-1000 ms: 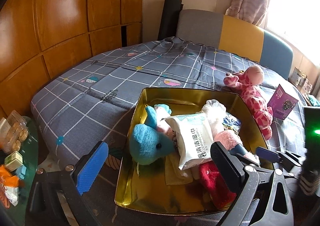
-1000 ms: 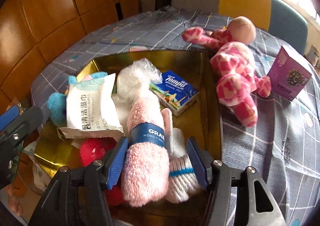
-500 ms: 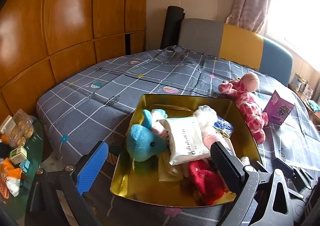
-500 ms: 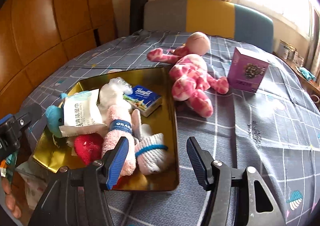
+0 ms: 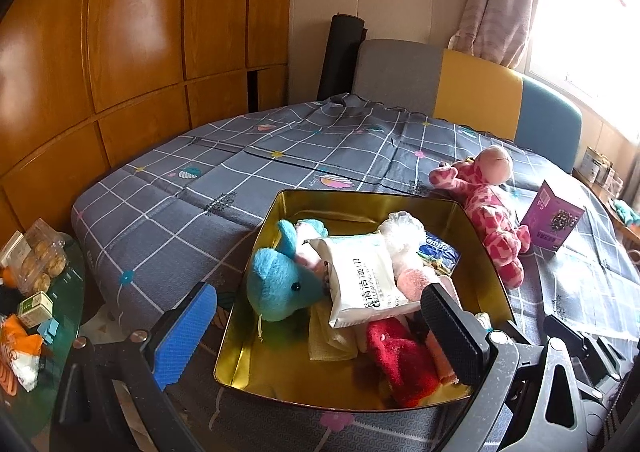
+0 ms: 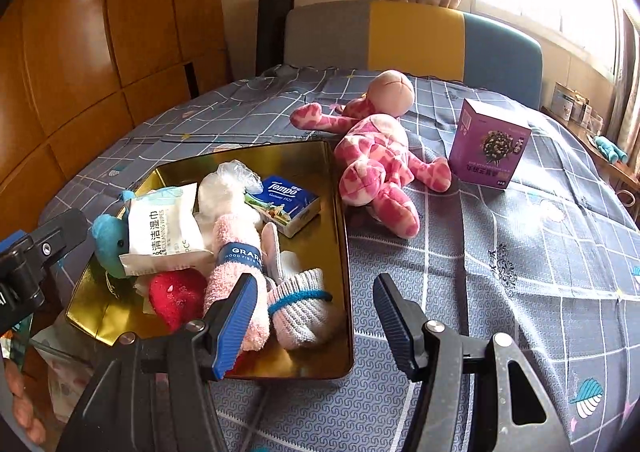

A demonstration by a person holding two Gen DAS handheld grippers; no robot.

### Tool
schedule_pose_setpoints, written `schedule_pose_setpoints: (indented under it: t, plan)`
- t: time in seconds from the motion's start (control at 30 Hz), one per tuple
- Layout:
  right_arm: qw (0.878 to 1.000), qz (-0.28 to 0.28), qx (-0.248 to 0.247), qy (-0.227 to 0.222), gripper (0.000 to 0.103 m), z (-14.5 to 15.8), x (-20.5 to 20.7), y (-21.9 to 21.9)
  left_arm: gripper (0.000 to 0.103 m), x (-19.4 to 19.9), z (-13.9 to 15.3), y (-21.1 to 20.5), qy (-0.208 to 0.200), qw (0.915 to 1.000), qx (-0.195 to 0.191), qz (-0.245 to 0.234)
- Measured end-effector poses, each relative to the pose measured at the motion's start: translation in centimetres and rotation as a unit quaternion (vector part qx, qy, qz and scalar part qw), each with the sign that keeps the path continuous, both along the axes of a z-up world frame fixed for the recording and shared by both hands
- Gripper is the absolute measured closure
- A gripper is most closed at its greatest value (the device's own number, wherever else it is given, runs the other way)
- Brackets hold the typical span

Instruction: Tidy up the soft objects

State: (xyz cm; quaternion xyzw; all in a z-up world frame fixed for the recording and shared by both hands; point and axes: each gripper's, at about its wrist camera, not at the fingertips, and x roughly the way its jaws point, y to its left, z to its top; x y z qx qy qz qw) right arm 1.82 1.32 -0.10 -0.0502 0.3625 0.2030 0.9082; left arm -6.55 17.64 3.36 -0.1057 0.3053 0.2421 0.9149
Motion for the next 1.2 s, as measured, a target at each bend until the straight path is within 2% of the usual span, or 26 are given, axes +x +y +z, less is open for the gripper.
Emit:
schedule_pose_setpoints:
  t: [1.2]
  plan:
    - [1.0,0.001,0.005,0.001,0.042,0.02,-0.17,-0.04,0.0,-0.03,-0.09,0.34,0.003,1.0,0.004,0.005]
